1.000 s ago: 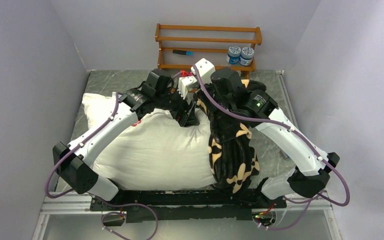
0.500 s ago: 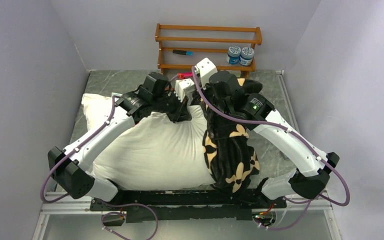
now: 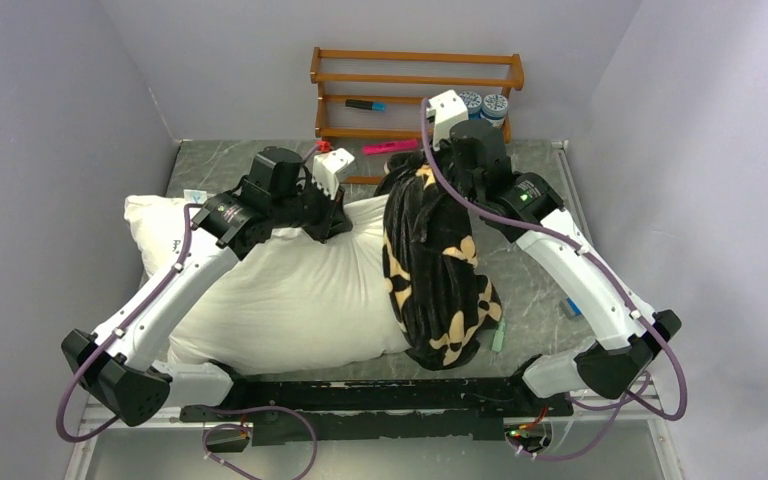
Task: Remove the pillowcase from the pillow
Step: Remove the pillow from the pillowcase.
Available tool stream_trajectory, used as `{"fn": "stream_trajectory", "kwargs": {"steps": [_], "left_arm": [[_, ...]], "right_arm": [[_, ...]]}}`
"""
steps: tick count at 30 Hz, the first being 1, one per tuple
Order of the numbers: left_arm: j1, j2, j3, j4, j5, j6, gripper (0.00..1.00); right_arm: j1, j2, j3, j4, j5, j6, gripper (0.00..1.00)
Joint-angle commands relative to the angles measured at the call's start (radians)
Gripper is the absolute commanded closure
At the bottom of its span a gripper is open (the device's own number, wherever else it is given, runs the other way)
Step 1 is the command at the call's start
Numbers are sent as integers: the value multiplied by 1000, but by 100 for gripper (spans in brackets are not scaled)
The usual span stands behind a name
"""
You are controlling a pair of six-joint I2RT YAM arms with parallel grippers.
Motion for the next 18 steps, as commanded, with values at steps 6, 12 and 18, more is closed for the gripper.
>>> {"fn": "stream_trajectory", "kwargs": {"steps": [6, 12, 18], "left_arm": [[65, -87, -17, -209, -357, 1, 95], [68, -100, -28, -232, -404, 1, 95], [68, -114, -52, -192, -302, -36, 95]], "right_arm": [[-203, -4, 104, 58, 157, 35, 100], [-331, 31, 92, 18, 89, 100, 100], [-334, 20, 82, -1, -161, 111, 89]]}}
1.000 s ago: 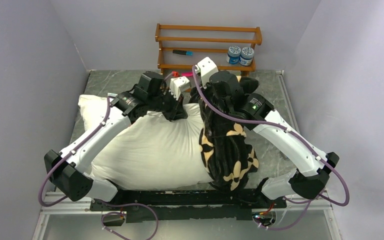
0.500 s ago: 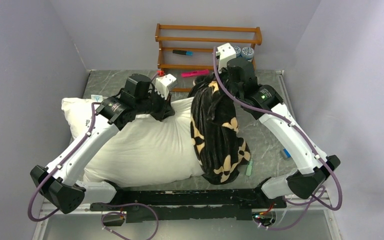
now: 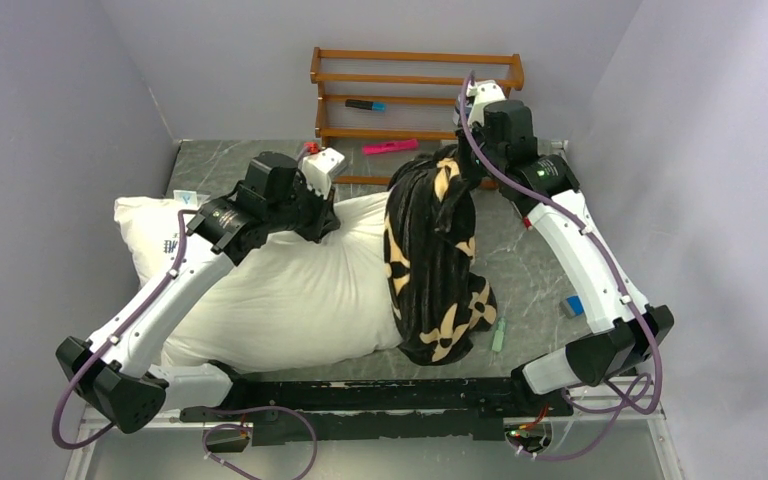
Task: Remove the pillowcase from the pillow
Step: Remove the pillow from the pillowcase.
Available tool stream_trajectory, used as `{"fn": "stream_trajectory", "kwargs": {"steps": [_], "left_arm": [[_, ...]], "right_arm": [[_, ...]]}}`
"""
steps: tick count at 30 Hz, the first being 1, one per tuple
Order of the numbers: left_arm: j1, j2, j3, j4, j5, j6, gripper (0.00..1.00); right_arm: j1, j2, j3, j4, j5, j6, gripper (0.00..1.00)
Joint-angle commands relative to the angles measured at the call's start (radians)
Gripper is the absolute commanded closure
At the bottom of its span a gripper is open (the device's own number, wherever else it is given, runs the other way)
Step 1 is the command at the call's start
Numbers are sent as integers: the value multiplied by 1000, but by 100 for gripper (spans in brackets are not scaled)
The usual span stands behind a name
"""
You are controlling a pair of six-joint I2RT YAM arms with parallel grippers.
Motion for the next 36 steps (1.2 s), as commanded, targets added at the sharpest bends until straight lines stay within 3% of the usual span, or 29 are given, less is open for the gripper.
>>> {"fn": "stream_trajectory", "kwargs": {"steps": [1, 7, 16, 22, 31, 33, 36], "left_arm": [[64, -80, -20, -169, -118, 8, 95], [65, -60, -11, -152, -75, 10, 95], [64, -46, -6, -137, -52, 6, 95], [64, -54, -14, -133, -40, 1, 95], [63, -62, -23, -132, -52, -1, 95], [63, -61, -22, -132, -61, 2, 95], [63, -61, -21, -136, -70, 4, 95]], "right_arm": [[-64, -45, 60, 36, 11, -27, 85], [5, -95, 59, 50, -102, -1, 65], [290, -63, 117, 51, -6, -6, 37], [374, 32, 137, 56, 68, -21, 25], [442, 180, 196, -29, 216, -63, 23], [445, 193, 186, -51, 294, -106, 28], [445, 195, 150, -67, 416, -149, 49]]}}
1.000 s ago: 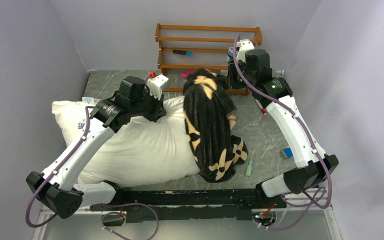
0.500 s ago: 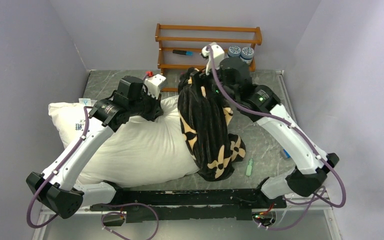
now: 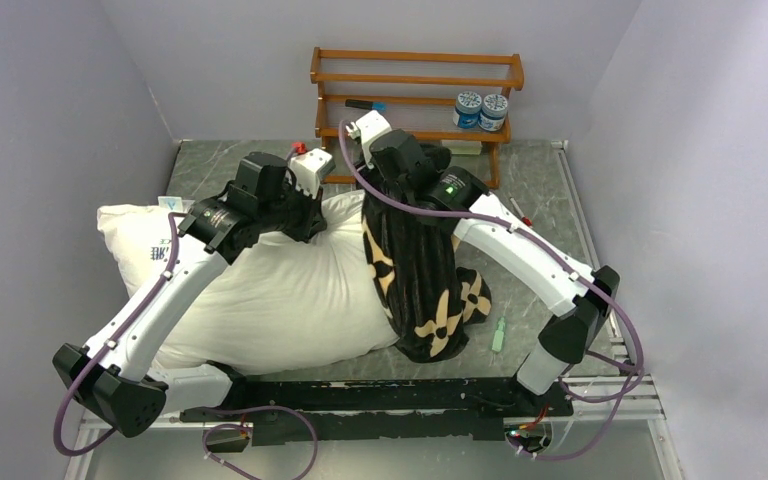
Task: Remove the pillowcase from the pillow
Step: Remove the pillow from the pillowcase.
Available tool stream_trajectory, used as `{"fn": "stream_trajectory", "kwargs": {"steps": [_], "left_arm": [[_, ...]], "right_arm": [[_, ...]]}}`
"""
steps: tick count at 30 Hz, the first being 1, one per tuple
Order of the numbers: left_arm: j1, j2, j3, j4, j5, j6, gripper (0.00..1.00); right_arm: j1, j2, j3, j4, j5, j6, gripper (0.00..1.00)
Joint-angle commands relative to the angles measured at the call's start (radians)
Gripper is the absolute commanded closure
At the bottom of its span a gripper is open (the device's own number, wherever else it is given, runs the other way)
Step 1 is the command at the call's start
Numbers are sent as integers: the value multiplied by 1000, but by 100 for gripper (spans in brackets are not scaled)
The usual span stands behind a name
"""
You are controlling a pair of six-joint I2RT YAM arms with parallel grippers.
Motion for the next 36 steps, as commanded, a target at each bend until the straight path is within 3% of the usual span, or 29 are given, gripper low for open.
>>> {"fn": "stream_trajectory", "kwargs": {"steps": [1, 5, 7, 19, 29, 33, 36], "left_arm": [[9, -35, -4, -87, -60, 8, 95], [9, -29, -4, -91, -68, 15, 95], [9, -27, -7, -95, -68, 16, 95], [10, -40, -19, -105, -88, 26, 95], [11, -48, -15, -116, -121, 29, 95], [10, -46, -16, -114, -116, 29, 95], [10, -42, -14, -110, -102, 26, 95]], "right_arm": [[-2, -13, -6, -43, 236, -79, 57], [-20, -47, -64, -25, 341, -117, 90], [-49, -66, -82, -14, 345, -120, 100], [-248, -163, -137, 5, 238, -63, 100], [-335, -219, -192, 10, 179, -43, 100], [-337, -248, -188, 19, 52, -41, 100], [-337, -261, -157, 11, -63, -19, 82]]}}
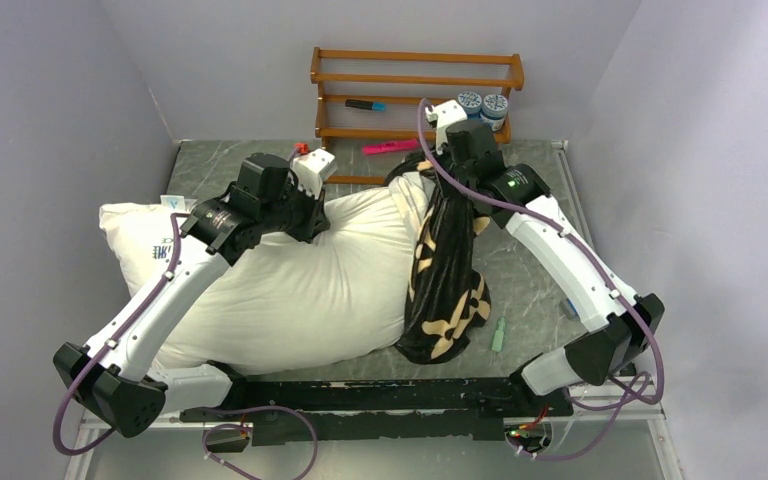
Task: Remove the pillowcase from the pillow
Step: Remove the pillow from the pillowcase.
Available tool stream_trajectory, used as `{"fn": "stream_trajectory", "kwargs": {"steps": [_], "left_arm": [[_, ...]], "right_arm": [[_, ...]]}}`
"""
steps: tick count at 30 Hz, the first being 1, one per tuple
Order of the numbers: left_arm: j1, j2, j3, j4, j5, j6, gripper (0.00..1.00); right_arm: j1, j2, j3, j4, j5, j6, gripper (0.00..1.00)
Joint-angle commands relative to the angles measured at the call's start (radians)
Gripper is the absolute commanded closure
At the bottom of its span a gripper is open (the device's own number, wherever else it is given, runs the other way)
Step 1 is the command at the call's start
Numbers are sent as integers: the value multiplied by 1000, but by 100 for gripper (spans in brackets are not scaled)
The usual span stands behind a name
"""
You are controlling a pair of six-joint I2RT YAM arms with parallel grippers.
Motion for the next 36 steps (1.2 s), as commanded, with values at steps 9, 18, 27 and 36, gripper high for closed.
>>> {"fn": "stream_trajectory", "kwargs": {"steps": [9, 18, 27, 36], "left_arm": [[21, -33, -1, -125, -79, 24, 95], [21, -32, -1, -117, -67, 18, 95], [21, -43, 2, -128, -83, 21, 95], [21, -50, 15, -140, -120, 28, 95]], "right_arm": [[66, -111, 141, 5, -137, -14, 39], [248, 11, 174, -26, 0, -72, 21], [257, 104, 140, -55, 168, -135, 18], [157, 90, 62, -56, 296, -173, 61]]}}
